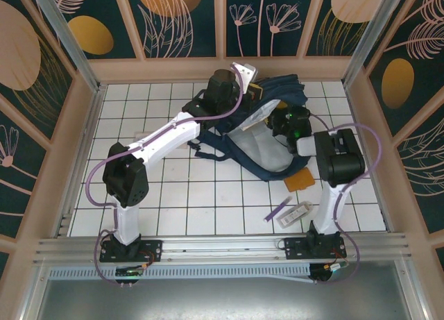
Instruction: Pack books, pencil case, and school supplies into a backpack
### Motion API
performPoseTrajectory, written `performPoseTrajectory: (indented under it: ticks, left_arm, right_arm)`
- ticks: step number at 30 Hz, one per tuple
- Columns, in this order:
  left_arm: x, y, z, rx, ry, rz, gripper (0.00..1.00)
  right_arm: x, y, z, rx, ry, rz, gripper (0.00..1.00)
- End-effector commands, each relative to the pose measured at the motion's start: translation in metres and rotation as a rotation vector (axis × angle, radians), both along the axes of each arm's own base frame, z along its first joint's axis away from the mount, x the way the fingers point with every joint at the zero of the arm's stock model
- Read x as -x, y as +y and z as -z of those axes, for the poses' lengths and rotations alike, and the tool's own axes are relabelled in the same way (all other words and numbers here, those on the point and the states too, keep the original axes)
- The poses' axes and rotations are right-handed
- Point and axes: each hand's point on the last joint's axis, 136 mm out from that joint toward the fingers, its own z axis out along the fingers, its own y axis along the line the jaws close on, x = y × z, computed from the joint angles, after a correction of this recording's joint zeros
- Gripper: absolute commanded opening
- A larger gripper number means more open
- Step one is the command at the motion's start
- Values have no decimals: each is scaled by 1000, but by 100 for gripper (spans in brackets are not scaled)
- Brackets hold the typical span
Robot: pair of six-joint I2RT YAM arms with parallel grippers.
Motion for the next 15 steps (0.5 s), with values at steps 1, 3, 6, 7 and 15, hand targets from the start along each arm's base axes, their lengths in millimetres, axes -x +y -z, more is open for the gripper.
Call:
performPoseTrajectory:
  ticks: [1, 3, 6, 7, 15]
  left_arm:
    - [22, -3, -98, 174, -185, 87, 0]
    - [22, -5, -92, 138, -183, 97, 0]
    - [21, -4, -87, 115, -195, 100, 0]
    - [21, -4, -88, 111, -197, 101, 0]
    - [7, 3, -74, 34, -208, 47, 0]
  right_arm:
    - [-31, 17, -66, -57, -257, 4, 0]
    - [-33, 26, -48, -33, -200, -16, 1]
    - [-27, 23, -19, 14, -91, -4, 19]
    - [-24, 20, -12, 29, -61, -5, 23]
    - [13, -25, -1, 125, 72, -85, 52]
